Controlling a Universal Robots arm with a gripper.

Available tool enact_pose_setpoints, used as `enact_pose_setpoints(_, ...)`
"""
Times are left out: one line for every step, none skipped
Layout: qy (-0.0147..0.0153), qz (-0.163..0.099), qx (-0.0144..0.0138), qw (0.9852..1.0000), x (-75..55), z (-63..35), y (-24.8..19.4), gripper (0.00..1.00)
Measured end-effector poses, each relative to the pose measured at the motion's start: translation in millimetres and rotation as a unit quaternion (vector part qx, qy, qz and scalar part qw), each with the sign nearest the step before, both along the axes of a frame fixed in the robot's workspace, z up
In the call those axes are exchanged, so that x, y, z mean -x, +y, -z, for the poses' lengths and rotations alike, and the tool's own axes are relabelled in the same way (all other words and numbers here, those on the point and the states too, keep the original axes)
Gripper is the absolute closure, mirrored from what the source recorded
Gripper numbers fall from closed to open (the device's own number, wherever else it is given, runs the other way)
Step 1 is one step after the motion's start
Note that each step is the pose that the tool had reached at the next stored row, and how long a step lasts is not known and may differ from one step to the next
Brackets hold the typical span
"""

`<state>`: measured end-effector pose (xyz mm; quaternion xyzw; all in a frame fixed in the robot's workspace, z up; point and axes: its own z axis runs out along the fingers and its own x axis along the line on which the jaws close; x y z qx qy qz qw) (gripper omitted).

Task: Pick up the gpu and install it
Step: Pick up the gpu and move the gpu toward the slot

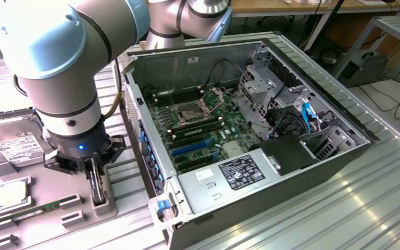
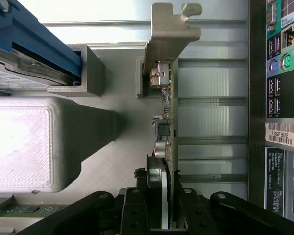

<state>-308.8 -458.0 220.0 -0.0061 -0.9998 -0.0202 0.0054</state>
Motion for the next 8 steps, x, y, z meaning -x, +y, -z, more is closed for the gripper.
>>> enact_pose_setpoints(0.0000, 0.000, 0.0000, 1.0000, 0.0, 0.0, 0.0, 0.72)
enact_pose_setpoints(0.0000, 0.000, 0.0000, 1.0000, 0.0, 0.0, 0.0, 0.72)
enact_pose_setpoints(0.0000, 0.000, 0.0000, 1.0000, 0.0, 0.0, 0.0, 0.72)
enact_pose_setpoints(0.0000, 0.000, 0.0000, 1.0000, 0.0, 0.0, 0.0, 0.72)
enact_pose_setpoints(0.0000, 0.000, 0.0000, 1.0000, 0.0, 0.0, 0.0, 0.72)
enact_pose_setpoints(-0.0001, 0.000, -0.0001, 1.0000, 0.0, -0.1, 0.0, 0.72)
enact_pose_setpoints(0.0000, 0.000, 0.0000, 1.0000, 0.0, -2.3, 0.0, 0.72)
enact_pose_setpoints(0.0000, 0.000, 0.0000, 1.0000, 0.0, -6.2, 0.0, 0.72)
